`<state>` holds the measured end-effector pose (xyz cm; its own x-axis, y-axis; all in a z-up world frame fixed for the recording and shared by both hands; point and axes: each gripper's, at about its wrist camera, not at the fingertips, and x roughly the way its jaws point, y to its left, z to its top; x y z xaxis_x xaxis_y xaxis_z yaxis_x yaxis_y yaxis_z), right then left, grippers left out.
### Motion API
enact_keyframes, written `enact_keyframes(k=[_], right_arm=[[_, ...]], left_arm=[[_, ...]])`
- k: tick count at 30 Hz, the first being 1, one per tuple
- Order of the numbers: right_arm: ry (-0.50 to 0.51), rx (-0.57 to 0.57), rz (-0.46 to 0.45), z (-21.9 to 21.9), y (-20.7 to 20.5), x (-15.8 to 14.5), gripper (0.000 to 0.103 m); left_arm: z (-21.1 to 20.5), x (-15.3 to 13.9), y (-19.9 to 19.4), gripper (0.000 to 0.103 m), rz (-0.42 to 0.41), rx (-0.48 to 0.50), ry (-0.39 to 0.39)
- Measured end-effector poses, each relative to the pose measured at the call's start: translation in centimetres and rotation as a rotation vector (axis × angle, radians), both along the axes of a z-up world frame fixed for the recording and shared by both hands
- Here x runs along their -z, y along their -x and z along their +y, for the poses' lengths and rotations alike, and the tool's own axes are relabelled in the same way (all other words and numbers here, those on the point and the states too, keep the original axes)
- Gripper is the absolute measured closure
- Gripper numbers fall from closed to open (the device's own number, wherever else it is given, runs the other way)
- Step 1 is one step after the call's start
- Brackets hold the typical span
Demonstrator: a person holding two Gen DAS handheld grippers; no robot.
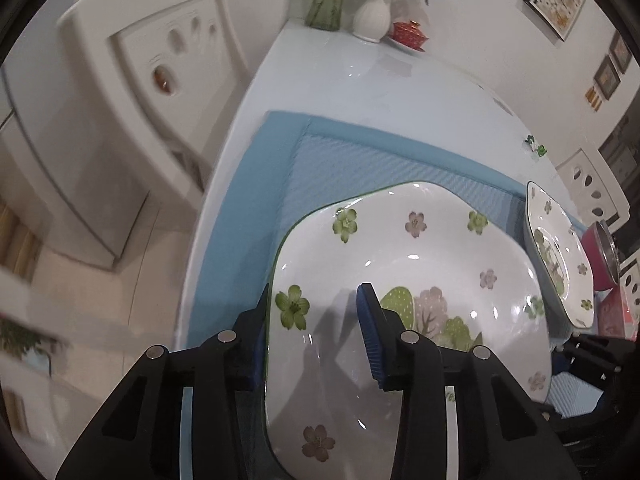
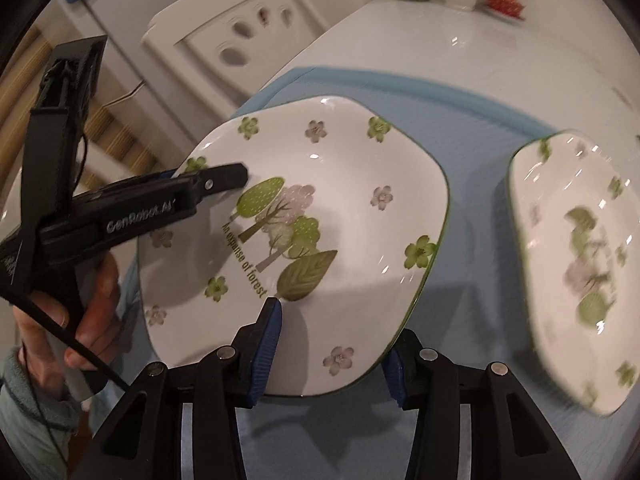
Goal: Organize plates and bowls
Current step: 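Lift the hexagonal plate and lower it onto the Sunflower plate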
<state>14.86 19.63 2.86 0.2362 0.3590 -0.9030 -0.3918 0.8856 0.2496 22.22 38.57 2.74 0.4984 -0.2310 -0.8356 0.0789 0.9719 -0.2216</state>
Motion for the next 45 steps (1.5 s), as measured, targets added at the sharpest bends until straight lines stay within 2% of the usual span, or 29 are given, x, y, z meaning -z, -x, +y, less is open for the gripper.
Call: enact_keyframes(k=[3,7,9,11,16,25,33,39,45], right_arm=[[-0.002,0.002,0.006,0.1,-0.3,0.4,0.058],[-0.042,0.034,0.030,-0.4,-1.8,0.6,0.058],[-0.024,0.024,0.022,0.0,-2.0,0.4,0.057],[-0.010,0.004,-0.004,0.1,-1.4,-0.1,0.058],[-0.037,0.022,0.006,-0.4,0.2,-1.3,0.058],[-0.033,-0.013,-0.048,-1.2,5.3,-5.2,0.058],[-0.055,0.029,-0.057,-4.0,11.9,-8.1,0.058],[-0.062,0.061,-0.053,-6.8,16.6,-9.2,0.058],[-0.052,0.076,-0.021,-8.7,20.1,-8.7,0.058]], left_arm=[[0.3,0.0,0.7,0.068,0.003,-0.006,0.024],[-0.3,0.1,0.8,0.067,-0.007,-0.013,-0.008],[-0.4,0.0,0.9,0.067,-0.007,-0.033,-0.012],[-0.6,-0.5,1.4,0.067,-0.013,-0.041,-0.015],[-1.2,-1.8,4.1,0.067,-0.027,-0.042,-0.007],[-2.4,-5.4,10.9,0.067,-0.060,-0.043,0.009],[-4.5,-8.4,16.4,0.067,-0.095,-0.029,0.050],[-6.8,-9.4,20.5,0.067,-0.107,0.008,0.057],[-8.7,-8.9,23.7,0.067,-0.083,0.049,0.044]])
